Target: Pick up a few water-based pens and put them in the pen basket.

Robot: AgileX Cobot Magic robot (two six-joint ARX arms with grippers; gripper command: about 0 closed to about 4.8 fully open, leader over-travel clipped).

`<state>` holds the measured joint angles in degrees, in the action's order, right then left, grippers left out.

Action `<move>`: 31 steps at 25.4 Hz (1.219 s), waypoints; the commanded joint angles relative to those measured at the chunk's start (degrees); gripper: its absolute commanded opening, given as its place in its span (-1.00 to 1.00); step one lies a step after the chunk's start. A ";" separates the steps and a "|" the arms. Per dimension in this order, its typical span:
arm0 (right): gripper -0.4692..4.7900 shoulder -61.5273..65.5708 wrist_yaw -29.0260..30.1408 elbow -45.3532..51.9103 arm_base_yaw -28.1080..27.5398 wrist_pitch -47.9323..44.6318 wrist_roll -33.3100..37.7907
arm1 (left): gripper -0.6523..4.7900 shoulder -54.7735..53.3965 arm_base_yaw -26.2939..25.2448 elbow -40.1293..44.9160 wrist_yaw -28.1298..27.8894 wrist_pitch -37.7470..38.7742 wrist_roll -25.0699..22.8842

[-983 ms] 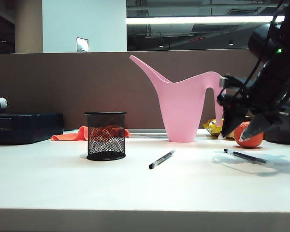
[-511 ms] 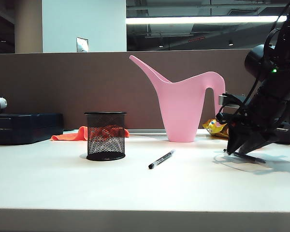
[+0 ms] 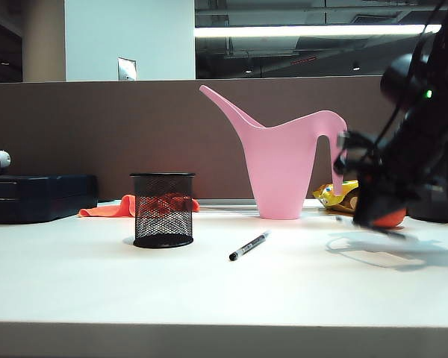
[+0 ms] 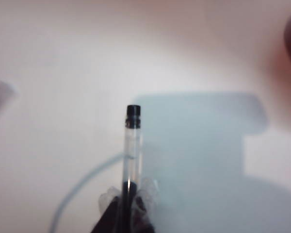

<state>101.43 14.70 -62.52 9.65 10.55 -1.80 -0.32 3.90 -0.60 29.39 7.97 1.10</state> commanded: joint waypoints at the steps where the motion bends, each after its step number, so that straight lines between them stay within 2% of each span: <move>1: -0.85 -3.39 5.22 -0.22 0.09 -3.85 0.28 | -0.78 -0.04 -0.02 -0.11 0.37 -0.26 0.00; 3: -0.85 -5.25 9.94 -0.20 0.13 -6.82 0.63 | -0.78 -0.04 -0.02 -0.11 0.37 -0.26 0.00; 6: -0.85 -6.60 20.04 -0.17 0.26 -18.49 8.98 | -0.78 -0.04 -0.02 -0.11 0.35 -0.26 0.00; 8: -0.85 -6.60 21.11 -0.17 1.42 -27.45 14.19 | -0.78 -0.04 -0.02 -0.11 0.37 -0.26 0.00; 12: -0.85 -6.49 21.29 -0.15 4.11 -36.98 16.85 | -0.78 -0.07 -0.02 -0.11 0.33 -0.26 -0.02; 17: -0.85 -4.74 20.76 -0.17 10.56 -51.63 16.83 | -0.78 -0.07 -0.02 -0.11 0.24 -0.26 -0.02; 19: -0.85 -2.49 18.40 -0.20 13.40 -58.49 16.83 | -0.78 -0.07 -0.02 -0.11 0.26 -0.24 0.00; 24: -0.85 2.69 13.27 -1.25 17.44 -63.60 17.73 | -0.78 -0.07 -0.02 -0.11 0.26 0.15 0.00; 31: -0.85 11.08 12.57 -9.20 18.84 -65.70 21.35 | -0.78 -0.07 -0.02 -0.11 0.28 0.15 0.00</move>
<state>112.09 27.55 -70.57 28.23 -53.43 18.06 -0.34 3.90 -0.60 29.39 8.08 1.10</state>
